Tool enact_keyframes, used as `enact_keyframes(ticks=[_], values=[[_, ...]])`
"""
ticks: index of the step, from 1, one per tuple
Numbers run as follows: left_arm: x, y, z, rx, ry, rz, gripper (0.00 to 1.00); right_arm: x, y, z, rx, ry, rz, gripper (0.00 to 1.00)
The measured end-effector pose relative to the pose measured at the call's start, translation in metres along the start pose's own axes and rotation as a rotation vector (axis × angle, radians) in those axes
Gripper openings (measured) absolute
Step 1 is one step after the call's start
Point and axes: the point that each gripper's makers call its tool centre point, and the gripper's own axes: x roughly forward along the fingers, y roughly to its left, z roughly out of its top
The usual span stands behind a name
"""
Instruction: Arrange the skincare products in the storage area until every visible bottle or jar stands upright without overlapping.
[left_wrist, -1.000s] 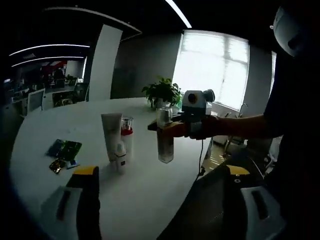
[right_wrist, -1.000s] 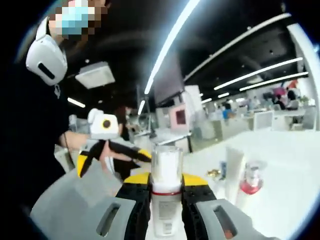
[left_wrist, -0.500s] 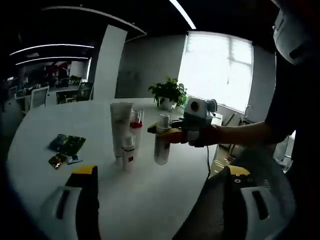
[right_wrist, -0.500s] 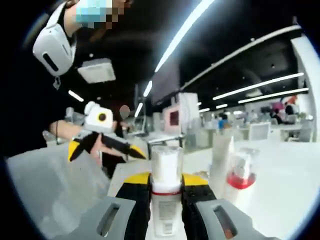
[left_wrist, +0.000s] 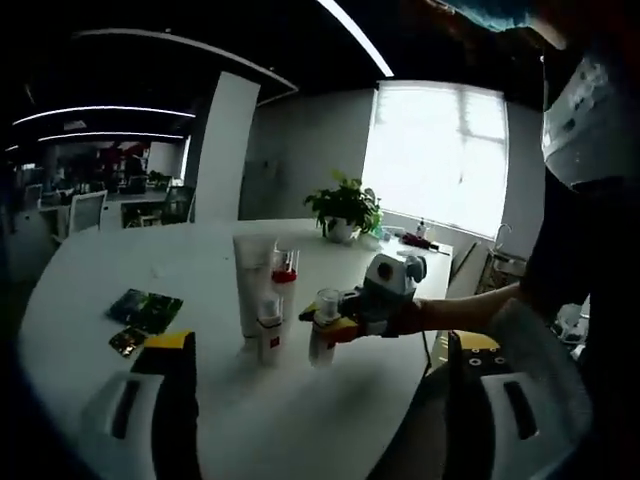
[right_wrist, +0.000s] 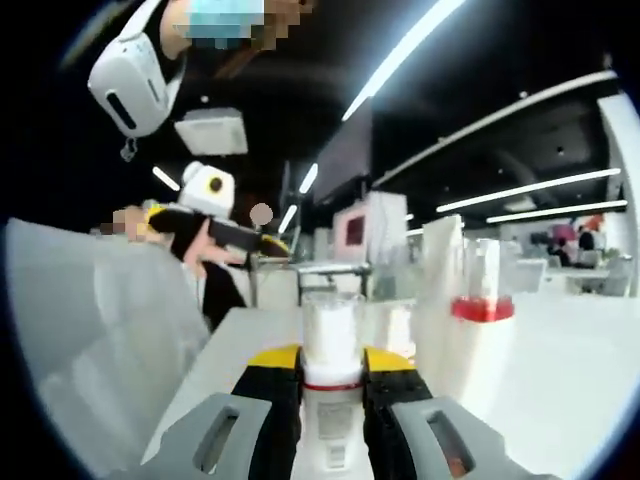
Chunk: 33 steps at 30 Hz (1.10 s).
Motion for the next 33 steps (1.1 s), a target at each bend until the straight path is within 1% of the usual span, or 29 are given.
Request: enact_keyframes(ticks=[6,12,13,15,16,18,19,21,22,24,27,29,30,33], values=[[-0.001,0.009,-0.005,-0.016,-0.004,0.026,0.99,0.004,-0.005,-0.011,-0.016,0.005,0.013,0.14],[0.001,0.012,-0.005,-0.009,-0.001,0.028,0.99,0.006,-0.007,-0.009,-0.023,-0.021,0.027,0.14],[0.001,0.012,-0.006,-0.011,0.0,0.03,0.99,0.007,-0.007,-0.009,-0.011,-0.019,0.032,0.15],[0.001,0.013,-0.007,-0.015,0.003,0.031,0.99,0.008,-0.005,-0.009,-0.024,-0.011,0.046,0.15],[0.001,0.013,-0.007,-0.018,0.002,0.032,0.97,0.008,-0.006,-0.01,0.006,-0.005,0.04,0.15],[0.002,0.014,-0.007,-0.018,0.002,0.033,0.96,0.008,-0.006,-0.011,0.004,0.002,0.046,0.15],[0.002,0.014,-0.007,-0.019,0.003,0.032,0.96,0.008,-0.005,-0.012,0.008,0.013,0.046,0.15],[0.004,0.013,-0.009,-0.014,0.012,0.027,0.96,0.006,-0.002,-0.026,0.014,0.092,0.057,0.16],[0.004,0.012,-0.01,-0.012,0.016,0.025,0.96,0.006,-0.001,-0.029,0.019,0.104,0.059,0.17],[0.005,0.011,-0.011,-0.009,0.021,0.021,0.95,0.006,0.001,-0.029,0.022,0.096,0.058,0.21],[0.005,0.011,-0.013,-0.015,0.03,0.016,0.94,0.0,-0.003,-0.034,0.041,0.105,0.044,0.23],[0.005,0.011,-0.013,-0.019,0.028,0.018,0.94,-0.005,-0.007,-0.041,0.051,0.142,0.016,0.25],[0.005,0.012,-0.013,-0.023,0.029,0.02,0.94,-0.009,-0.011,-0.045,0.051,0.16,-0.009,0.25],[0.006,0.012,-0.014,-0.024,0.034,0.021,0.94,-0.016,-0.012,-0.047,0.053,0.185,-0.041,0.24]])
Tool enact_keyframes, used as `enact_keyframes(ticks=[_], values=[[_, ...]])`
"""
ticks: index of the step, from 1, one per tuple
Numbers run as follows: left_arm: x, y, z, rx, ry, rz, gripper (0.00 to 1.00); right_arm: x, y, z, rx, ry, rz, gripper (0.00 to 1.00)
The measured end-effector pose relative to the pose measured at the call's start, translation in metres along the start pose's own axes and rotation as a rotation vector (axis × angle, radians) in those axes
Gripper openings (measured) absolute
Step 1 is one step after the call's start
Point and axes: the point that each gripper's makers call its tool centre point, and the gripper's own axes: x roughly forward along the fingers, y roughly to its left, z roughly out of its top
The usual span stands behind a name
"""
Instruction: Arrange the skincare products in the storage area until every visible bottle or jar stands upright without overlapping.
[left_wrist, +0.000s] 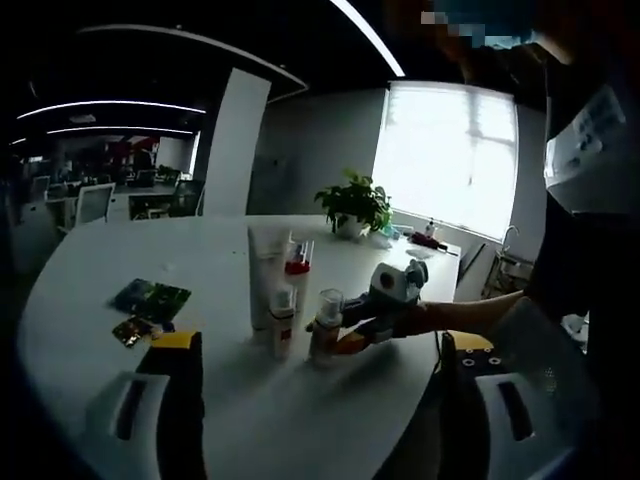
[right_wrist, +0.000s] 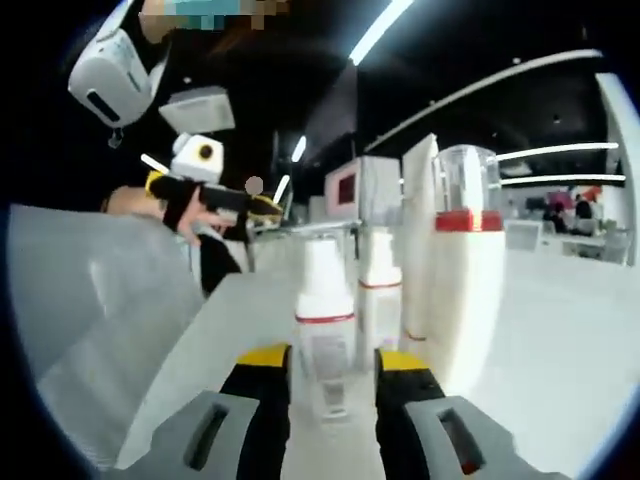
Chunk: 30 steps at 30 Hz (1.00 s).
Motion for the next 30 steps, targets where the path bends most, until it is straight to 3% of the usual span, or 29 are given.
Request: enact_keyframes(ticks=[10,30], values=[[0.0,0.001,0.001,-0.011,-0.007,0.006,0.92,-0.008,0.002,-0.005,0.031,0.019,-0.083,0.17],[0.0,0.002,-0.005,0.021,0.028,0.017,0.93,-0.009,-0.013,-0.013,0.024,0.026,-0.116,0.11]])
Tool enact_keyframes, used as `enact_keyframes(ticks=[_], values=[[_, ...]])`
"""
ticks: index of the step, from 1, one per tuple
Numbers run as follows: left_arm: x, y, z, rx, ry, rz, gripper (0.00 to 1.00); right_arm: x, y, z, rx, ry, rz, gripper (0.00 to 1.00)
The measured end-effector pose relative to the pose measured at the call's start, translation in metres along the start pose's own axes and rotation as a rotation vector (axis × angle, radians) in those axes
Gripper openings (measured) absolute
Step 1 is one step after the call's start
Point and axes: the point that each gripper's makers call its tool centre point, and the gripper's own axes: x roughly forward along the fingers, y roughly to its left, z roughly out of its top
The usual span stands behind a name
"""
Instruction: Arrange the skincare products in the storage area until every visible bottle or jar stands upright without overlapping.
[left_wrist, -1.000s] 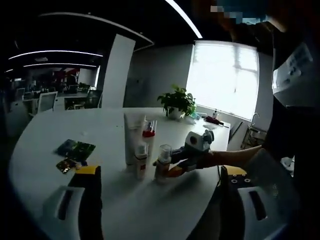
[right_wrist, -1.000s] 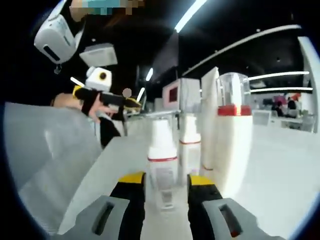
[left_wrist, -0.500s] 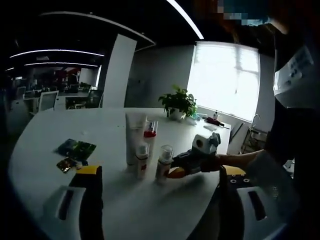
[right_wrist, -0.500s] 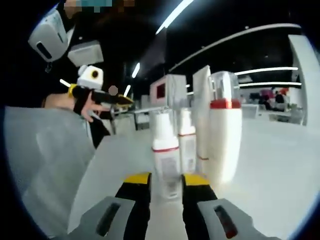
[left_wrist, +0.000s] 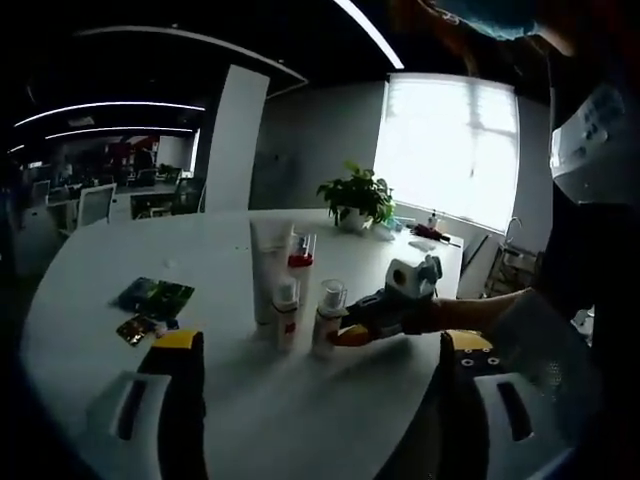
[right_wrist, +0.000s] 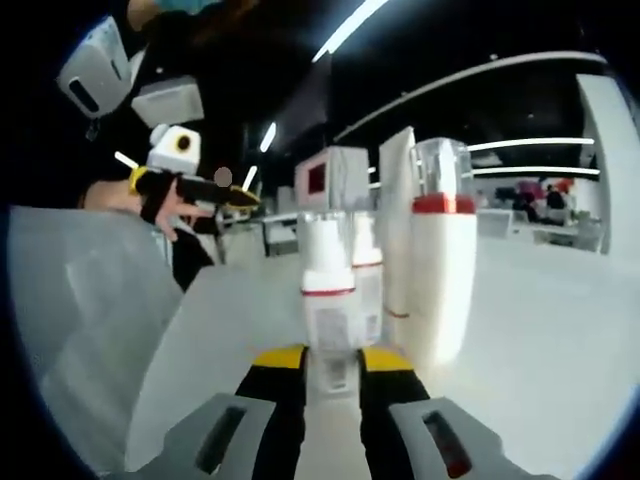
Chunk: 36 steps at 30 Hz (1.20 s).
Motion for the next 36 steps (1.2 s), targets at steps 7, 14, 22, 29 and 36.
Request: enact_keyframes(ticks=[7,14,22,29,36], values=[[0.0,-0.001,-0.001,0.004,0.004,-0.002,0.93,0.002,-0.008,-0.002,-0.031,0.02,0.023,0.11],[0.0,0.0,-0.002,0.005,0.008,0.003,0.93,0.008,-0.008,-0.002,-0.066,0.045,0.057,0.11],[0.0,0.0,-0.003,0.005,0.012,0.005,0.93,0.011,-0.013,-0.003,-0.094,0.06,0.08,0.11],[0.001,0.001,-0.006,0.009,0.025,0.006,0.93,0.013,-0.017,-0.004,-0.118,0.079,0.119,0.11],[0.001,0.001,-0.007,0.015,0.03,0.007,0.93,0.013,-0.022,-0.007,-0.12,0.102,0.132,0.11]])
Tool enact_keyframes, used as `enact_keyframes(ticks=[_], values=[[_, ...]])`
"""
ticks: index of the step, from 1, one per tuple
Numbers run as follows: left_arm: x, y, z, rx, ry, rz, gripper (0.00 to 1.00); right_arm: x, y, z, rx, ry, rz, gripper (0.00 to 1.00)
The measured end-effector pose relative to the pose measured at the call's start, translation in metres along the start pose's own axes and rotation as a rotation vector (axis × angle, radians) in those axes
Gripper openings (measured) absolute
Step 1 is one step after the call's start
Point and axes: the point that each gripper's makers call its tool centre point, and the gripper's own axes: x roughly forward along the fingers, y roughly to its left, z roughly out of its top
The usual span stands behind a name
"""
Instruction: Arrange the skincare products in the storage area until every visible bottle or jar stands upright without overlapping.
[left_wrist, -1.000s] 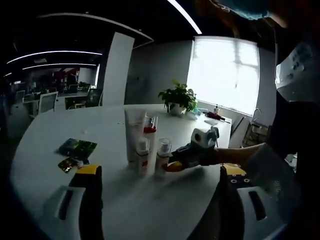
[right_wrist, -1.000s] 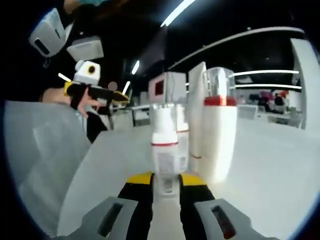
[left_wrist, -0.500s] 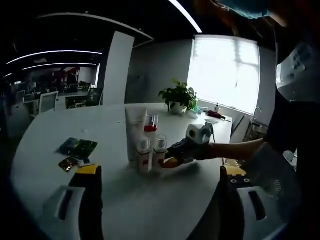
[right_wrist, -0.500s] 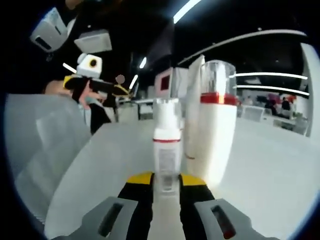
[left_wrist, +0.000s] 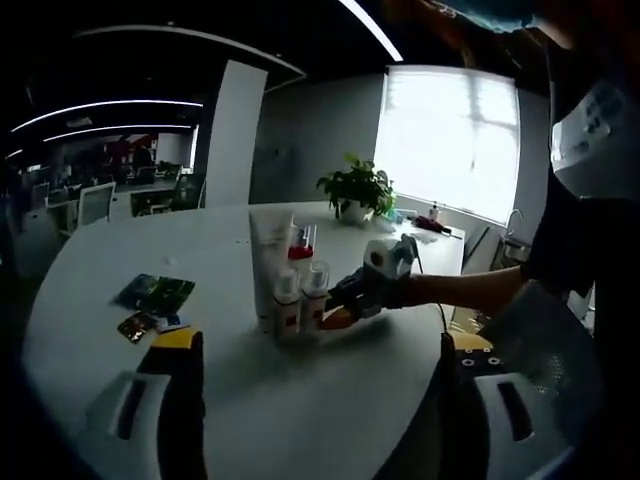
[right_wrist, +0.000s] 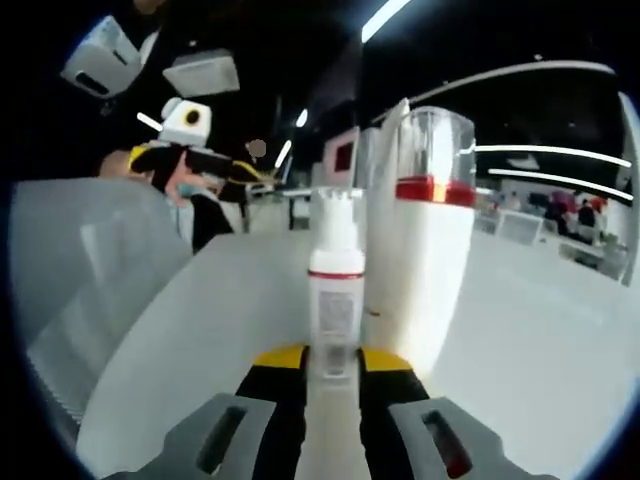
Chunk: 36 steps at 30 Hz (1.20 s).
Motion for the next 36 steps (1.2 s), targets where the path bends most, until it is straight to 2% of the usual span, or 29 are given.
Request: enact_keyframes(ticks=[10,15,18,22,24,28,32,36], values=[[0.0,0.0,-0.001,0.003,0.005,0.002,0.93,-0.003,-0.004,-0.003,0.029,-0.004,-0.023,0.11],[0.0,0.001,-0.001,0.006,0.01,0.007,0.94,-0.008,-0.006,0.006,0.071,-0.052,-0.052,0.23],[0.0,0.003,-0.003,0.012,0.018,0.016,0.94,-0.014,-0.001,0.004,0.093,-0.039,-0.07,0.19],[0.0,0.007,-0.005,0.004,0.022,0.032,0.95,-0.021,0.008,0.005,0.12,-0.005,-0.088,0.22],[0.0,0.012,-0.009,-0.007,0.03,0.052,0.96,-0.028,0.014,0.014,0.136,-0.01,-0.095,0.24],[0.0,0.021,-0.024,0.009,0.086,0.1,0.98,-0.037,0.024,0.036,0.179,-0.018,-0.129,0.29],[0.003,0.018,-0.034,0.021,0.128,0.102,0.99,-0.04,0.042,0.076,0.201,-0.086,-0.139,0.32],[0.004,0.02,-0.042,-0.004,0.145,0.099,0.99,-0.037,0.059,0.104,0.218,-0.112,-0.131,0.46]])
